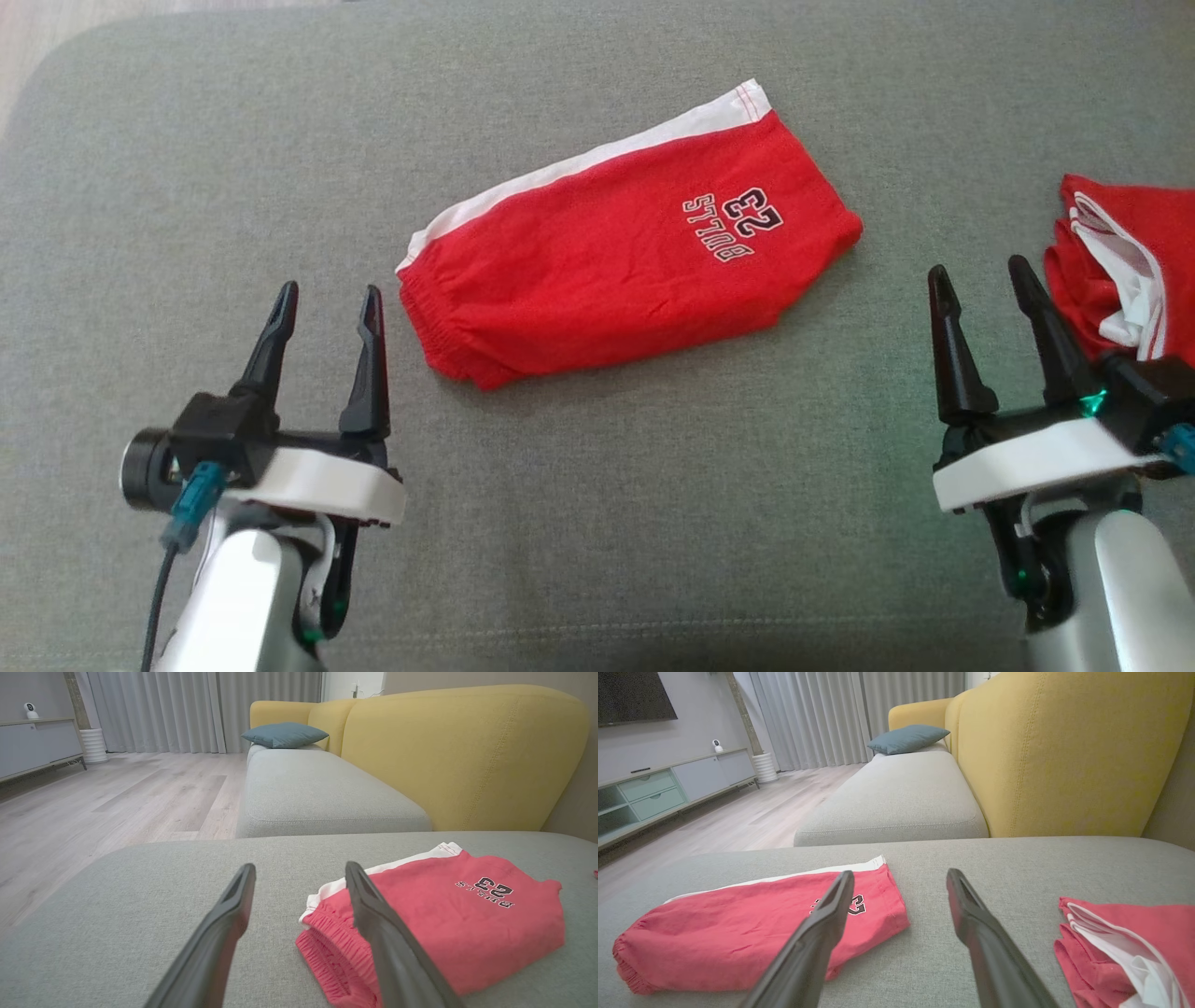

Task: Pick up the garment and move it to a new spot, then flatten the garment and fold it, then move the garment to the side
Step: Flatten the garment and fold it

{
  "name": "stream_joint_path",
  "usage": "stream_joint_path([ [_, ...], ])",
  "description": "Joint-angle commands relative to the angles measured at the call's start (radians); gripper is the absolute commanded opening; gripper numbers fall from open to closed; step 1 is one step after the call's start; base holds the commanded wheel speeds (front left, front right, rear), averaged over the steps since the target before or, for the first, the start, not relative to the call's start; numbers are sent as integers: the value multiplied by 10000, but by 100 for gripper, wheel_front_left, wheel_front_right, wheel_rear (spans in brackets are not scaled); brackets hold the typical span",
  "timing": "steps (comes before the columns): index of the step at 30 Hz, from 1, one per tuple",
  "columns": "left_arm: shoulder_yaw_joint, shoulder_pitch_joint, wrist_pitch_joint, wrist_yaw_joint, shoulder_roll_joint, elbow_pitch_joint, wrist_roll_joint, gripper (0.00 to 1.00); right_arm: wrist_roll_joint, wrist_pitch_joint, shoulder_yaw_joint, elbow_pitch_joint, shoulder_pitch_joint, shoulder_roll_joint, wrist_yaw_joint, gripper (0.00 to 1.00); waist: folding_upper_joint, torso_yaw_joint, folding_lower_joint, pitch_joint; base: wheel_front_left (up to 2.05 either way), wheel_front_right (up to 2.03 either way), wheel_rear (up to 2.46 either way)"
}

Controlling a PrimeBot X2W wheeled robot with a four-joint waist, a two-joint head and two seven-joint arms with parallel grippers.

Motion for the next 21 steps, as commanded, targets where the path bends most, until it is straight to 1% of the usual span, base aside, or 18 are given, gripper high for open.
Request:
stream_joint_path([
  [1,354,-170,-50,88,186,-333,55,100,-93,37,190,-438,-67,71,-9,100,-1,-4,0,-1,0,0,0],
  [14,383,-255,-51,112,211,-300,28,100,-201,388,17,-854,97,188,-9,100,-1,-34,0,86,0,0,0],
  [18,358,-408,-51,89,207,-347,47,100,-224,509,-34,-851,-87,156,-9,100,-1,55,0,305,0,0,0],
  [21,340,-609,-51,57,200,-391,64,100,-145,792,49,-628,-533,-23,-9,100,-1,153,0,587,0,0,0],
])
